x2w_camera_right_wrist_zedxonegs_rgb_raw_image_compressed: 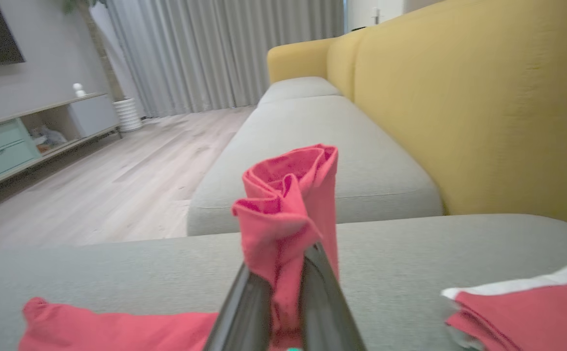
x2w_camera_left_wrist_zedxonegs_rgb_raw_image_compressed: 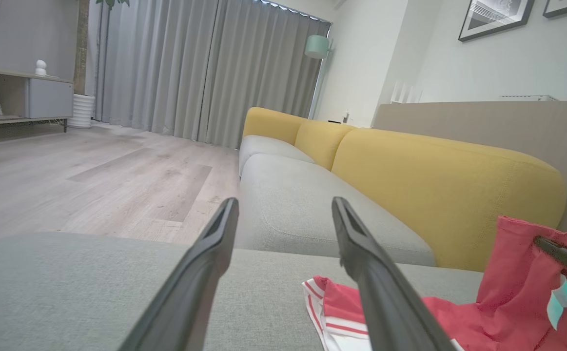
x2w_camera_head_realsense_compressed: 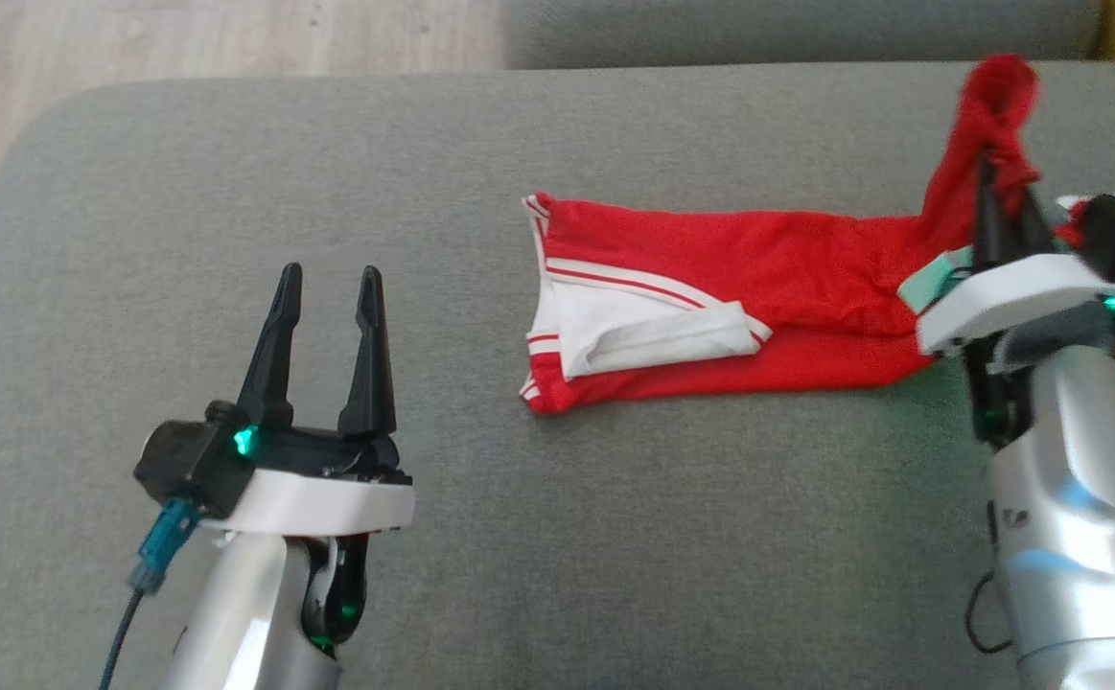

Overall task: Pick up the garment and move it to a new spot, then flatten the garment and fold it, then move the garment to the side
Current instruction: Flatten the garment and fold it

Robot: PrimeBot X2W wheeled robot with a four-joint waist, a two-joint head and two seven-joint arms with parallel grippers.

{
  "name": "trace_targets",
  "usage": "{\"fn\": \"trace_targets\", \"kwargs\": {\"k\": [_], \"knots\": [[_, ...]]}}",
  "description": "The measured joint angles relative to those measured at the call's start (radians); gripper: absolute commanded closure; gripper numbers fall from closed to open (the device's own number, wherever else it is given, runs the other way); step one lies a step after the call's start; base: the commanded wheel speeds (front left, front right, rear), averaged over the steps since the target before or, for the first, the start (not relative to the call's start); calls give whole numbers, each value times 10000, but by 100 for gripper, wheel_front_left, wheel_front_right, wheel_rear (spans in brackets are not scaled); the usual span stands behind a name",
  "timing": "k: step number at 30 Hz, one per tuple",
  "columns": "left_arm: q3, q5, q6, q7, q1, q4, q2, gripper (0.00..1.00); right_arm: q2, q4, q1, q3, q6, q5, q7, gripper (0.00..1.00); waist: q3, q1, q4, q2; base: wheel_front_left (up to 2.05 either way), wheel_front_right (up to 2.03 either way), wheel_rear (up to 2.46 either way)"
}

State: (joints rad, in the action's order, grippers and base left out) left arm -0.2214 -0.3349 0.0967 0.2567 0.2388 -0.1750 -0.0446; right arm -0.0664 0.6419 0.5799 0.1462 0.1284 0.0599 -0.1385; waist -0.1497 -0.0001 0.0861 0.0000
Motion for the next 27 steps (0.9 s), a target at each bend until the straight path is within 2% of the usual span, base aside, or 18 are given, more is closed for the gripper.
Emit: {"fn": "trace_targets", "kwargs": {"k": [1,7,12,24,27], "knots": [[0,0,0,0,0,0,0,0,0,0,0,0,0,0,0,100,0,0,0,0,0,0,0],[-10,0,-12,0,-103,12,0,0,29,-314,-184,-2067,0,1415,426,100,186,0,465,0,0,0,0],[-61,-2,-12,0,-140,25,-2,0,35,-255,-163,-3342,0,2305,422,100,86,0,838,0,0,0,0],[-393,-255,-96,0,-60,13,0,0,21,920,102,-5923,0,3480,-203,100,-542,1,1677,0,0,0,0],[-506,-345,-174,0,39,12,0,0,21,1260,136,-6188,0,3643,-336,100,-632,1,1805,0,0,0,0]]}}
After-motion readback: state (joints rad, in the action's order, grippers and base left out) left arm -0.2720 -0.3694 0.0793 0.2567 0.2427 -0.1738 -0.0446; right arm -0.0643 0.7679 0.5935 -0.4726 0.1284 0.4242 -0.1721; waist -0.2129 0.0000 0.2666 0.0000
